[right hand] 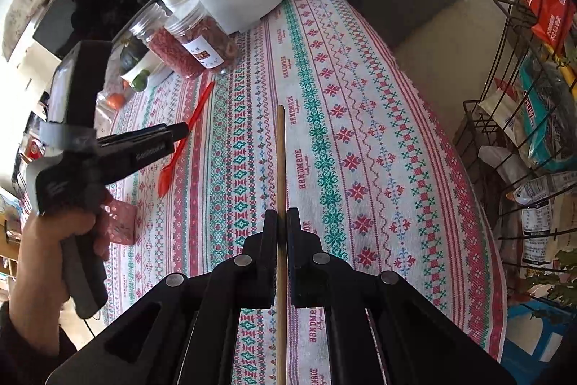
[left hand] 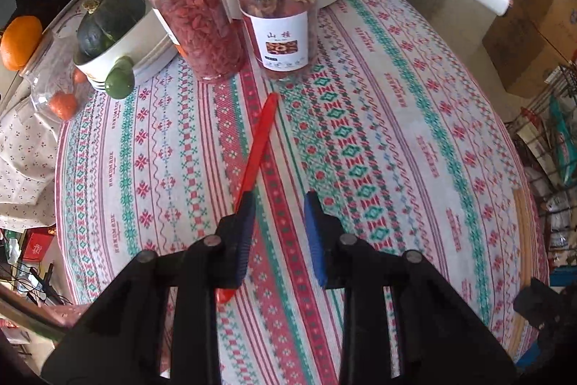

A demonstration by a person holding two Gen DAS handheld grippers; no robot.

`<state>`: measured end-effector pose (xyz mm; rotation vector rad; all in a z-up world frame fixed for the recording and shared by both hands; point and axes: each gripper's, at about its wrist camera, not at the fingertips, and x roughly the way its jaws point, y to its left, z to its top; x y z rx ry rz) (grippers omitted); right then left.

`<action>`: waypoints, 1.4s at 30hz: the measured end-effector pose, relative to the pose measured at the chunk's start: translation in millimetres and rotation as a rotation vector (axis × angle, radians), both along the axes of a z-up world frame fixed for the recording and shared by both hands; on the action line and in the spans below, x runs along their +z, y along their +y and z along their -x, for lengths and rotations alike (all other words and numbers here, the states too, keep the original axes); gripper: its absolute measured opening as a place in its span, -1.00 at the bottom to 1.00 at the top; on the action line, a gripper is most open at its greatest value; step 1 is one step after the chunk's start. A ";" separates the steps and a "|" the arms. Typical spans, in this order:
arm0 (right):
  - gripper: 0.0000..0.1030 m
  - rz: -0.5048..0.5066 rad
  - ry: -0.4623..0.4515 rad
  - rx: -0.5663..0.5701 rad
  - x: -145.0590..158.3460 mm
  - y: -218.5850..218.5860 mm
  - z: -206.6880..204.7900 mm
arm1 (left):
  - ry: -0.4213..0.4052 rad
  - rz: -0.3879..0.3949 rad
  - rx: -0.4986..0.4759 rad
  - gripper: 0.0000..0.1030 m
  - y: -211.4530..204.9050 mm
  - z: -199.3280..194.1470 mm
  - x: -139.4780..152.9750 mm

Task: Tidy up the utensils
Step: 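Lower the left tool onto the red plastic spoon and close while the right tool holds the chopstick, then carry the red spoon in the left tool to the basket and release it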

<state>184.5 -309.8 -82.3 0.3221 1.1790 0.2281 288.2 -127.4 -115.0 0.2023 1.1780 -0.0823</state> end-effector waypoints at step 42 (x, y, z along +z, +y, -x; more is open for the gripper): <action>-0.92 -0.093 -0.188 -0.059 47.8 26.6 44.4 | -0.238 0.231 -0.208 -0.79 26.8 150.9 93.1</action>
